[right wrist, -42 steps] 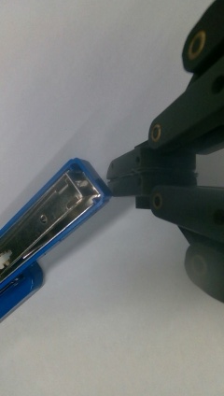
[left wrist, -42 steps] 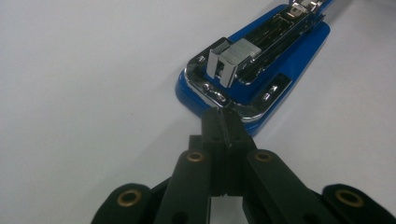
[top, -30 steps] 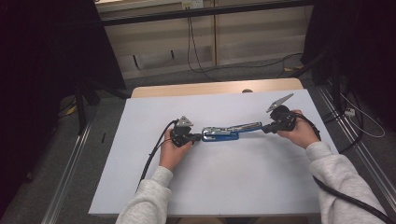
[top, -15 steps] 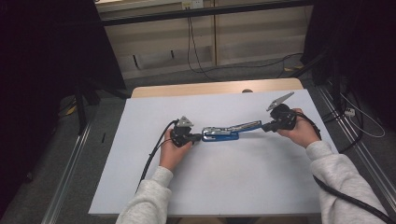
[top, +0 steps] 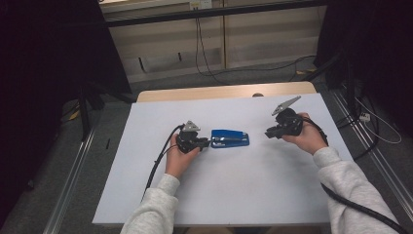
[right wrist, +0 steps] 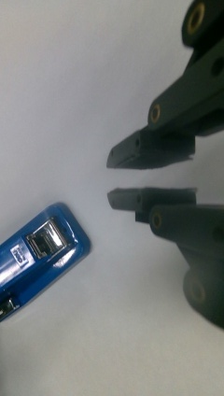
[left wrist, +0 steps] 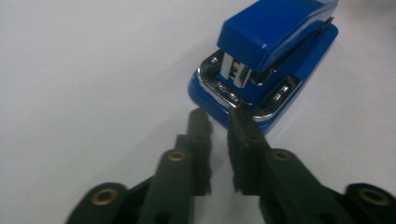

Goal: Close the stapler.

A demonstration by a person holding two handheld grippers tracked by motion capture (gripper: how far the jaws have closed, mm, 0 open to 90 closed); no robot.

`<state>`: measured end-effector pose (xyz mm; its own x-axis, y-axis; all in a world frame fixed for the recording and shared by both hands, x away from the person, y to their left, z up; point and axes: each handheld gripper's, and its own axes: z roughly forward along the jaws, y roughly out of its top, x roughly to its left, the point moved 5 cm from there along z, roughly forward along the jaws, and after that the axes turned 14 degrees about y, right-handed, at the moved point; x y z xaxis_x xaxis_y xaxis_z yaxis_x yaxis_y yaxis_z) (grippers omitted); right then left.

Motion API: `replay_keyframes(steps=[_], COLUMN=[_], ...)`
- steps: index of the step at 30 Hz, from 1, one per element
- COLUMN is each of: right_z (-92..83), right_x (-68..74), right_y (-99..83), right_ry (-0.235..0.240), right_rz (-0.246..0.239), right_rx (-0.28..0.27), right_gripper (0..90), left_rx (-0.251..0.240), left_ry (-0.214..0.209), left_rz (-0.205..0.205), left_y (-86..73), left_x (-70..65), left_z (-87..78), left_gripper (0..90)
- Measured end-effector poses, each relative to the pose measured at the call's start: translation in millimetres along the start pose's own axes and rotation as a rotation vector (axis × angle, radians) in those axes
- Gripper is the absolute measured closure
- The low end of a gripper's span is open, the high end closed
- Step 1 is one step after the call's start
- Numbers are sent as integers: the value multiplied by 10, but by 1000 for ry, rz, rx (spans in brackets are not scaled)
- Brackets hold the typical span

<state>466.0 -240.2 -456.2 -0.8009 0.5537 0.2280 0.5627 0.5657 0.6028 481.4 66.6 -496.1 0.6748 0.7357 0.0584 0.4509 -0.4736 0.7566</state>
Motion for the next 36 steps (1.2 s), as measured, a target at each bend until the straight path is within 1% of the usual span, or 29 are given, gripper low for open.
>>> replay_keyframes(steps=[1, 2, 3, 4, 5, 6, 7, 9, 11, 13, 14, 15, 16, 17, 18, 21, 22, 23, 24, 26, 27, 28, 31, 32, 33, 35, 36], right_z=[4, 9, 16, 18, 18, 19, 20, 12, 2, -29, -43, -43, -53, -64, -64, -61, -57, -51, -46, -41, -46, -62, -74, -74, -74, -83, -83], right_x=[2, 5, 11, 17, 17, 25, 34, 62, 94, 158, 175, 175, 190, 237, 237, 331, 361, 390, 420, 469, 488, 528, 565, 594, 594, 631, 631], right_y=[-4, -8, -18, -25, -25, -29, -33, -45, -64, -103, -121, -121, -143, -190, -190, -263, -289, -316, -343, -390, -409, -438, -468, -509, -509, -570, -570], right_ry=[-4, 2, -1, 1, 1, 5, 3, 8, 7, 24, 21, 21, 14, 10, 10, 19, 19, 21, 23, 22, 20, 23, 29, 26, 26, 22, 22], right_rz=[11, 17, 23, 30, 30, 34, 44, 49, 62, 70, 78, 78, 81, 82, 82, 82, 81, 78, 79, 81, 85, 86, 96, 95, 95, 97, 97], right_rx=[-7, -16, -24, -28, -28, -36, -45, -58, -68, -100, -111, -111, -115, -120, -120, -125, -130, -132, -134, -136, -136, -137, -146, -141, -141, -127, -127], right_gripper=[733, 716, 667, 651, 651, 619, 588, 551, 477, 430, 406, 406, 389, 348, 348, 311, 295, 280, 265, 239, 232, 213, 199, 190, 190, 177, 177], left_rx=[-12, -13, -18, -29, -29, -32, -27, -35, -34, -46, -51, -51, -51, -62, -62, -72, -70, -72, -71, -79, -83, -90, -98, -95, -91, -93, -93], left_ry=[7, 15, 3, -7, -7, -8, -13, -36, -34, -55, -61, -61, -69, -75, -75, -77, -69, -59, -57, -50, -56, -52, -46, -44, -37, -33, -33], left_rz=[-21, -29, -56, -64, -64, -82, -95, -115, -110, -123, -133, -133, -137, -136, -136, -123, -109, -105, -95, -101, -99, -86, -80, -81, -80, -81, -81], left_y=[10, 17, 26, 33, 33, 37, 37, 31, 8, -27, -33, -33, -42, -56, -56, -84, -90, -92, -98, -110, -119, -143, -173, -190, -206, -255, -255], left_x=[7, 28, 52, 59, 59, 67, 80, 92, 104, 96, 93, 93, 90, 93, 93, 97, 104, 102, 103, 109, 108, 103, 98, 102, 106, 117, 117], left_z=[-14, -32, -75, -101, -101, -124, -151, -211, -274, -372, -404, -404, -434, -484, -484, -556, -577, -594, -610, -647, -667, -708, -744, -760, -776, -827, -827], left_gripper=[726, 691, 617, 597, 541, 541, 478, 434, 340, 301, 267, 252, 252, 234, 214, 196, 185, 165, 149, 144, 137, 134, 124, 116, 116, 111, 109])
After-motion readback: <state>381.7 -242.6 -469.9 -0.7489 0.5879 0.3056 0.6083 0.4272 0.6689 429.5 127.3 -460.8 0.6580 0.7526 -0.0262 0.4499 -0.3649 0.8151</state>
